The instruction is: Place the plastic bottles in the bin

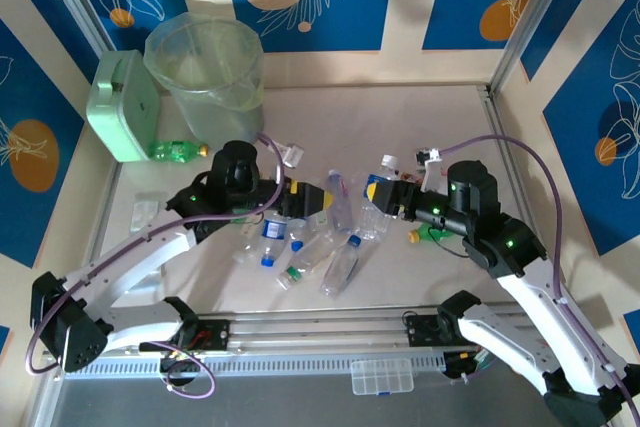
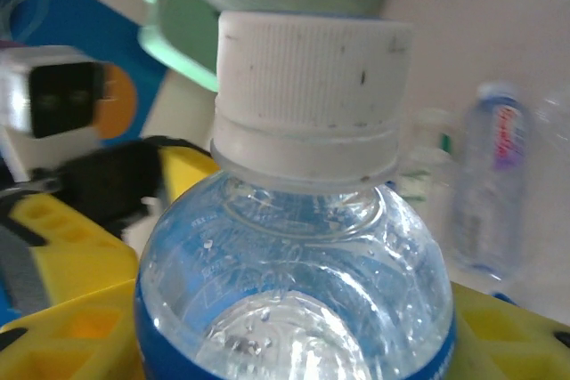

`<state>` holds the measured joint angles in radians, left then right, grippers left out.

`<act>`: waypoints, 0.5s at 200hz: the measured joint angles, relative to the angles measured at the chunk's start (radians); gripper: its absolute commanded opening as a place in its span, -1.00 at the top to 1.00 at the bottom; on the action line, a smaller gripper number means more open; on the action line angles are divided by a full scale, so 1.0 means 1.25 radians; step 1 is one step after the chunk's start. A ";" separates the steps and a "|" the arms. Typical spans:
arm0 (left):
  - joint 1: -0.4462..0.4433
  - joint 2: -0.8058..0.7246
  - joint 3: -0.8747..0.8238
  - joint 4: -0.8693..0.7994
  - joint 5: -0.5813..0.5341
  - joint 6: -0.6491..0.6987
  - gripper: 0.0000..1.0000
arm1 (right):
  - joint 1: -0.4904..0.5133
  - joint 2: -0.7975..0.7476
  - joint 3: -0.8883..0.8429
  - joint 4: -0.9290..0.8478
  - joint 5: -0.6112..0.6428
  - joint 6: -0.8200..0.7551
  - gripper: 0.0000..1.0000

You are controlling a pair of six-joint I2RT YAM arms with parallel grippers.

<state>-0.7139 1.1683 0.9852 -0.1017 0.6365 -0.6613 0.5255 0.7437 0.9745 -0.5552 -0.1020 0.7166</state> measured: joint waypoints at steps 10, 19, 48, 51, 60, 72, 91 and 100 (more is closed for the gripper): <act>-0.001 0.009 -0.011 0.073 0.050 -0.037 -0.66 | 0.000 0.007 0.007 0.026 -0.028 -0.002 -0.10; -0.003 0.017 -0.016 0.141 0.092 -0.068 -0.68 | 0.000 0.016 0.015 0.046 -0.051 -0.002 -0.10; -0.011 0.039 -0.037 0.363 0.204 -0.178 -0.73 | 0.002 0.046 0.032 0.108 -0.105 -0.002 -0.10; -0.012 0.042 -0.038 0.379 0.211 -0.186 -0.73 | 0.002 0.047 0.032 0.112 -0.109 -0.002 -0.10; -0.015 0.049 -0.040 0.425 0.232 -0.208 -0.73 | 0.002 0.048 0.033 0.128 -0.120 -0.002 -0.10; -0.020 0.059 -0.040 0.466 0.251 -0.228 -0.72 | 0.003 0.048 0.033 0.151 -0.136 -0.001 -0.10; -0.029 0.073 -0.040 0.496 0.264 -0.240 -0.72 | 0.004 0.056 0.041 0.179 -0.157 0.008 -0.10; -0.033 0.080 -0.040 0.505 0.266 -0.244 -0.71 | 0.004 0.061 0.043 0.196 -0.165 0.013 -0.09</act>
<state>-0.7551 1.2682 0.9348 0.5301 0.9691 -0.9657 0.5308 0.8196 1.0286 -0.3107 -0.3080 0.7334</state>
